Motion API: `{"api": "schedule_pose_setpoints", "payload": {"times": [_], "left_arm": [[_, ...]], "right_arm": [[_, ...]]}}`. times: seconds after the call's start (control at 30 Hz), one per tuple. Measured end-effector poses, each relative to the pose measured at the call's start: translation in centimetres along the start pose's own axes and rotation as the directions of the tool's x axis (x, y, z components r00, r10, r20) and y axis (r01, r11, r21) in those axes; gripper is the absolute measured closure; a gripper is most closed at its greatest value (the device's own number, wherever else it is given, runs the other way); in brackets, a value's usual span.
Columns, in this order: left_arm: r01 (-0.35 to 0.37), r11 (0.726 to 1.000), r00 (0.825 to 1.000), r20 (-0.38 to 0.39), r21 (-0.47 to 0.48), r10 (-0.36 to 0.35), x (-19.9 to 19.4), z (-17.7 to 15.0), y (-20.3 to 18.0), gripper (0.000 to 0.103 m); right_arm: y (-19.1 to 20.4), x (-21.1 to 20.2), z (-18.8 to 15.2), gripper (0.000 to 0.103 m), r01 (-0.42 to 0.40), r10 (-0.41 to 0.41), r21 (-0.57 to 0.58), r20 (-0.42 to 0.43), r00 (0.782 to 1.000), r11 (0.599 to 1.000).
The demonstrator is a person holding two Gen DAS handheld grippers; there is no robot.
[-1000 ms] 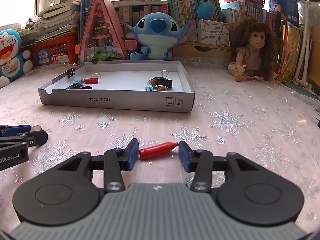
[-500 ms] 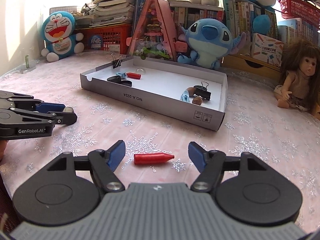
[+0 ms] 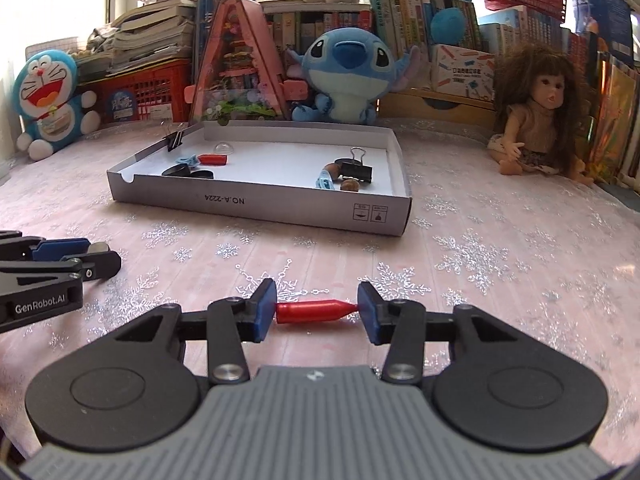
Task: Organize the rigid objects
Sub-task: 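Carry the black puck in the left gripper while the right gripper carries the red marker over the tray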
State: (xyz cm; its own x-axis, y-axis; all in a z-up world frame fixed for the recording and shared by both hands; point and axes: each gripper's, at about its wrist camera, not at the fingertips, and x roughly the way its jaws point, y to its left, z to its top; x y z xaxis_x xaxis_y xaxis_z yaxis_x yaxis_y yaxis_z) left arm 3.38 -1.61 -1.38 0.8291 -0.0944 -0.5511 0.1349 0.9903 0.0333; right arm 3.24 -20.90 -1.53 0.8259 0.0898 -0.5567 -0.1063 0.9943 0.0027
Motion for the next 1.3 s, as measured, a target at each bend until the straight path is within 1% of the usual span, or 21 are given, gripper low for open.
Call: {"api": "schedule_pose_setpoints", "payload": {"times": [0.07, 0.1, 0.17, 0.23, 0.3, 0.37, 0.4, 0.5, 0.57, 0.6, 0.63, 0.67, 0.83, 0.93, 1.07, 1.2, 1.3], "left_arm": [[-0.002, 1.000, 1.000, 0.001, 0.003, 0.002, 0.0, 0.1, 0.1, 0.062], [0.002, 1.000, 1.000, 0.000, 0.002, -0.002, 0.0, 0.1, 0.1, 0.062], [0.013, 1.000, 1.000, 0.000, 0.002, -0.013, -0.1, 0.1, 0.3, 0.059], [0.015, 1.000, 1.000, 0.003, 0.008, -0.015, -0.1, 0.0, 0.3, 0.059], [0.019, 1.000, 1.000, 0.003, 0.009, -0.019, -0.1, 0.0, 0.4, 0.059], [0.030, 1.000, 1.000, 0.002, 0.010, -0.030, -0.1, 0.0, 0.5, 0.062], [0.034, 0.999, 0.999, 0.002, 0.011, -0.034, 0.0, 0.0, 0.5, 0.062], [0.036, 0.999, 0.999, 0.002, 0.012, -0.036, 0.0, 0.0, 0.4, 0.063], [0.037, 0.999, 0.999, 0.001, 0.012, -0.037, 0.1, 0.0, 0.4, 0.068], [0.036, 0.999, 0.999, 0.001, 0.013, -0.036, 0.1, 0.0, 0.4, 0.070], [0.033, 0.999, 0.999, 0.002, 0.013, -0.033, 0.1, 0.0, 0.4, 0.073], [0.031, 0.999, 1.000, 0.000, 0.011, -0.031, 0.1, 0.0, 0.4, 0.073], [0.033, 0.999, 0.999, -0.010, -0.011, -0.033, 0.1, 0.5, 0.4, 0.073], [0.030, 0.999, 1.000, -0.005, -0.017, -0.031, -0.1, 1.4, 0.5, 0.073], [0.028, 0.998, 1.000, 0.007, -0.050, -0.028, -0.3, 3.2, 0.8, 0.073], [0.038, 0.995, 0.999, 0.028, -0.092, -0.035, 0.1, 5.7, 1.2, 0.073], [0.042, 0.994, 0.998, 0.048, -0.100, -0.037, 0.6, 7.9, 1.5, 0.073]], "right_arm": [[0.4, -0.2, 0.0, 0.048, 0.004, -0.004, -0.003, 0.005, 1.000, 1.000], [0.7, -0.4, 0.1, 0.046, -0.009, 0.009, -0.024, 0.008, 1.000, 1.000], [0.9, -0.6, 0.2, 0.038, -0.032, 0.034, -0.066, 0.016, 0.999, 0.997], [0.8, -0.7, 0.3, 0.037, -0.029, 0.032, -0.102, 0.024, 0.999, 0.994], [0.5, -0.7, 0.3, 0.037, -0.051, 0.054, -0.127, 0.023, 0.998, 0.991], [0.2, -0.8, 0.2, 0.037, -0.067, 0.070, -0.138, 0.016, 0.997, 0.988], [0.2, -0.8, 0.1, 0.037, -0.084, 0.086, -0.152, 0.010, 0.996, 0.985], [0.3, -0.6, -0.2, 0.037, -0.093, 0.095, -0.179, 0.002, 0.996, 0.979], [0.5, -0.4, -0.3, 0.037, -0.097, 0.097, -0.181, -0.005, 0.995, 0.979], [0.5, -0.3, -0.4, 0.042, -0.099, 0.099, -0.176, -0.009, 0.995, 0.979], [0.6, -0.3, -0.4, 0.049, -0.100, 0.099, -0.167, -0.012, 0.995, 0.981], [0.5, -0.3, -0.4, 0.051, -0.101, 0.100, -0.153, -0.011, 0.995, 0.983], [0.6, -0.5, -0.1, 0.052, -0.093, 0.094, -0.118, 0.005, 0.996, 0.989], [0.4, -0.5, 0.9, 0.052, -0.089, 0.090, -0.096, 0.009, 0.996, 0.991], [-0.4, -0.2, 3.0, 0.053, -0.078, 0.079, -0.041, 0.021, 0.997, 0.996], [-0.9, 0.4, 4.9, 0.053, -0.053, 0.054, -0.023, 0.043, 0.998, 0.998], [-1.5, 1.2, 6.5, 0.053, -0.045, 0.045, 0.001, 0.049, 0.998, 0.999]]}}
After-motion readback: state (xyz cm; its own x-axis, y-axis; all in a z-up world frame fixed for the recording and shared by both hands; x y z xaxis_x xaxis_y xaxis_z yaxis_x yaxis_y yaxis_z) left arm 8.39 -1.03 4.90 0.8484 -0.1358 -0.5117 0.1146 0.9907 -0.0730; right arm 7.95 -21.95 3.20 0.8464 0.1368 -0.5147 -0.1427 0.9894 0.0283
